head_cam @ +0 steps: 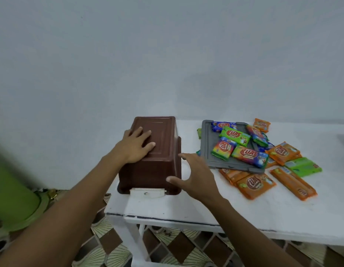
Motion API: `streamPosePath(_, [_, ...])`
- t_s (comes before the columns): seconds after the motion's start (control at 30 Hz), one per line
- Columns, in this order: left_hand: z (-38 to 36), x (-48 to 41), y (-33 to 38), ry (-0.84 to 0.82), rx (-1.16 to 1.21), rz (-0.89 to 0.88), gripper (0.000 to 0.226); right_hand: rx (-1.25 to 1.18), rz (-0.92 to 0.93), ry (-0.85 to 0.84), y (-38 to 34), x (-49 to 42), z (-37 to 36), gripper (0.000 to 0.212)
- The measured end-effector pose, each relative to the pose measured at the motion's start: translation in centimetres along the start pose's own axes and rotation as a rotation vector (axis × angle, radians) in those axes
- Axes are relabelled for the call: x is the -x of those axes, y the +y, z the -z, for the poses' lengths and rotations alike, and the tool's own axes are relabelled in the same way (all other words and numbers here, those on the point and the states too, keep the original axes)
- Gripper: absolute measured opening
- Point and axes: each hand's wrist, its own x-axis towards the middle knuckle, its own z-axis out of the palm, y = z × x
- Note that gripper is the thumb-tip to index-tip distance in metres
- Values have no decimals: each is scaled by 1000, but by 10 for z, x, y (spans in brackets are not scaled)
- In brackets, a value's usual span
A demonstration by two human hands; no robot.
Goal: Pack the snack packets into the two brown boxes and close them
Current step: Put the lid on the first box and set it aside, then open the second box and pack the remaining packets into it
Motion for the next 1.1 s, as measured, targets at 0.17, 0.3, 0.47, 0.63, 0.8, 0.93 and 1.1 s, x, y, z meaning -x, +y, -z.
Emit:
streamPosePath(0.17, [18, 29, 17, 202, -247, -164, 57, -205, -90, 62, 15, 9, 8, 80])
streamPosePath(0.3, [17, 21, -1, 344, -230, -222, 39, -210, -238, 175, 37, 32, 20, 52])
streamPosePath(0.47, [14, -1, -33, -54, 141, 93, 97, -157, -343, 170, 21, 32, 15, 49])
streamPosePath(0.63, [36, 14, -43, 95, 267, 173, 89, -434, -330, 119, -32, 23, 21, 30])
streamPosePath(0.8, [47, 40, -68, 224, 1184, 168, 77, -770, -242, 315, -62, 3, 37, 62])
streamPosePath(0.93, [25, 44, -83, 154, 1578, 237, 82, -994, -392, 430, -56, -7, 43, 74])
streamPosePath(1.1, [-12, 43, -93, 17, 1631, 302, 89, -1082, -670, 411, -41, 5, 42, 33])
